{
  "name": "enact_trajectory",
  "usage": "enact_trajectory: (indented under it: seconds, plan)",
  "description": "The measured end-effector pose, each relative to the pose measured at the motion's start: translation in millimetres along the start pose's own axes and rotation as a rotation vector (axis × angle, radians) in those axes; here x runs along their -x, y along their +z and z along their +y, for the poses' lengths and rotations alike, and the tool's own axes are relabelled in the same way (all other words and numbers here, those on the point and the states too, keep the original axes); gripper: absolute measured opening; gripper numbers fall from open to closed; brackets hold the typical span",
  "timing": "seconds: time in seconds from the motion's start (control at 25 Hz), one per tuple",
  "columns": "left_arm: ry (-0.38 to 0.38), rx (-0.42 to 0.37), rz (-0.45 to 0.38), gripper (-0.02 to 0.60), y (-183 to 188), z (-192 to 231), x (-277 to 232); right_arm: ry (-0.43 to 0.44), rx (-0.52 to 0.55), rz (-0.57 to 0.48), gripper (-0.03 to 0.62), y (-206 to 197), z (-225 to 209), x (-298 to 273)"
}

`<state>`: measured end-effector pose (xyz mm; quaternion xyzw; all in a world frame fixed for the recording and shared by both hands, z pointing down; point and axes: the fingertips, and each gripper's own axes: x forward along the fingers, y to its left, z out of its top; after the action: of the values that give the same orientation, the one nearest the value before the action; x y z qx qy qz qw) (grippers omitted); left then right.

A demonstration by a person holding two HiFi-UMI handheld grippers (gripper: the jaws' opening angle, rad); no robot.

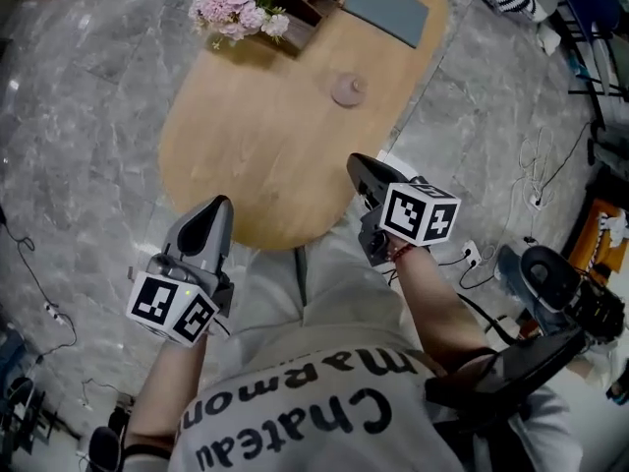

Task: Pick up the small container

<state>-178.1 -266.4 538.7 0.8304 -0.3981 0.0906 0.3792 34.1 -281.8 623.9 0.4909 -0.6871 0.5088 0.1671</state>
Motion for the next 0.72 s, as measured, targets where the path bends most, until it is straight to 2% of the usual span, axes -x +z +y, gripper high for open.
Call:
enact_trajectory:
  seconds: [0.12, 0.36, 0.52, 0.72]
  plan:
    - [0.065, 0.002, 0.017, 0.014, -15, -9, -23, 0.040, 0.025, 0.095, 0.012, -5, -20, -21]
    - [0.184, 0.105, -0.030, 0.014, -28, -28, -71, 0.051, 0.176, 0.224, 0.012, 30, -71, -52]
    - [0.215, 0.131, -0.026, 0.014, -29, -37, -106, 0.064, 0.274, 0.271, 0.012, 61, -98, -68]
    - [0.226, 0.122, -0.007, 0.014, -28, -42, -134, 0.154, 0.354, 0.354, 0.015, 66, -103, -83]
